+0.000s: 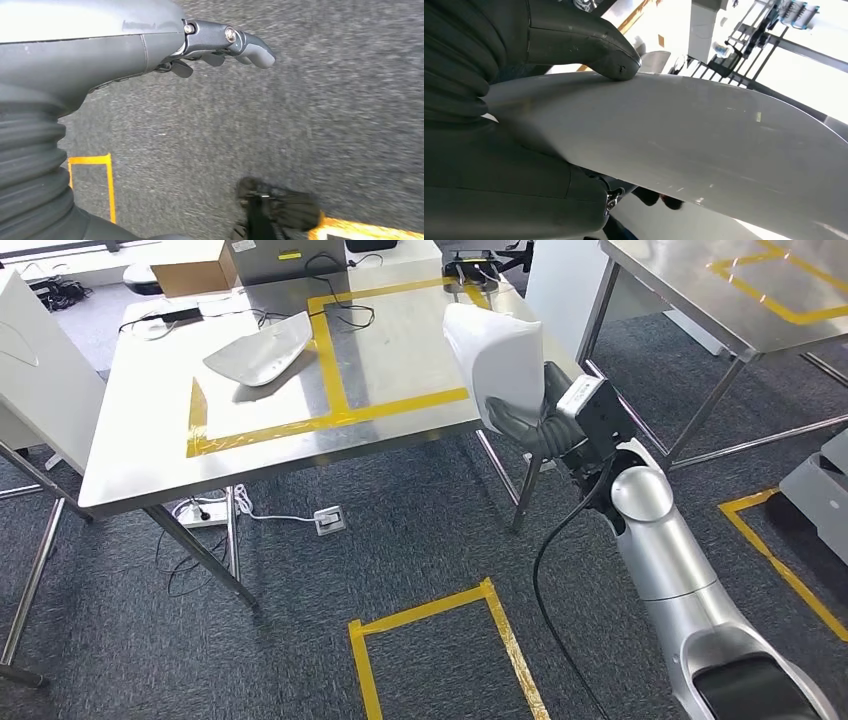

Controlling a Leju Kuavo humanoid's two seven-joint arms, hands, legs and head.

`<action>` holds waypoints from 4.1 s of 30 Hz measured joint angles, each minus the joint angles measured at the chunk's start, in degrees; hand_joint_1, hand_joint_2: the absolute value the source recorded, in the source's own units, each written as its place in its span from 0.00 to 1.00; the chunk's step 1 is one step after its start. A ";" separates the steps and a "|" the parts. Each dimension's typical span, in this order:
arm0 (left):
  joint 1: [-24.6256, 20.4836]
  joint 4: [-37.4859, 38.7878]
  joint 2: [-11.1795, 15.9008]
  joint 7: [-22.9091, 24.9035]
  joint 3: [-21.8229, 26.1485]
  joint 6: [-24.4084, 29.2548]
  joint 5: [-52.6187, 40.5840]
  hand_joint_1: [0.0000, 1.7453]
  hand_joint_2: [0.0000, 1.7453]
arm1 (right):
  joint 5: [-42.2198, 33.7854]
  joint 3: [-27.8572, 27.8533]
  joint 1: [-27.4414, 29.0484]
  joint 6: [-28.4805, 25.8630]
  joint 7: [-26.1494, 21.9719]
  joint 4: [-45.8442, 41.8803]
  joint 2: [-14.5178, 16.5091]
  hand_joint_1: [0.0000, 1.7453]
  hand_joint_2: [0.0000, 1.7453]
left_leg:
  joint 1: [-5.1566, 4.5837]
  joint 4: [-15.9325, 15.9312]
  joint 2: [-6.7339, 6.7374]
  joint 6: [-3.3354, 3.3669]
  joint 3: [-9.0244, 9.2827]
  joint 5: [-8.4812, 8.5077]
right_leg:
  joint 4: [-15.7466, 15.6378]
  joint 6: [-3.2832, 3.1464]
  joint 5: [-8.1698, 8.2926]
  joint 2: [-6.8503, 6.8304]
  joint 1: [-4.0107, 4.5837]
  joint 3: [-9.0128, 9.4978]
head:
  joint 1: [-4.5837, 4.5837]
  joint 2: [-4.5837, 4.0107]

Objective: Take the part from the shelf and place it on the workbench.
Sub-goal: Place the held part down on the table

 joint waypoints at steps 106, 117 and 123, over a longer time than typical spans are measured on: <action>-2.16 0.48 -2.41 5.51 -0.16 -2.14 -3.14 0.00 0.00 | 7.33 4.10 -32.33 4.42 3.96 57.12 15.30 0.00 0.00 | -0.55 -7.61 -0.69 1.22 7.12 2.06 | 0.35 0.98 6.50 -0.09 -0.05 -8.10 | 0.21 0.00; -0.16 0.61 -3.26 4.30 -0.03 -1.68 -4.64 0.00 0.00 | -6.17 0.04 -21.78 5.33 0.78 24.66 5.72 0.00 0.00 | 0.21 -8.27 -0.42 3.15 6.87 3.72 | 14.02 3.53 -1.66 -0.19 -0.50 -13.01 | 0.41 0.00; 1.89 0.70 -3.56 6.12 -0.12 -1.68 -7.42 0.00 0.00 | -12.78 -5.14 -4.15 6.98 -1.21 4.45 -1.99 0.00 0.00 | 0.37 -7.06 -0.57 2.40 5.75 3.68 | 2.42 3.82 2.23 -0.68 -1.00 -3.99 | 0.42 0.00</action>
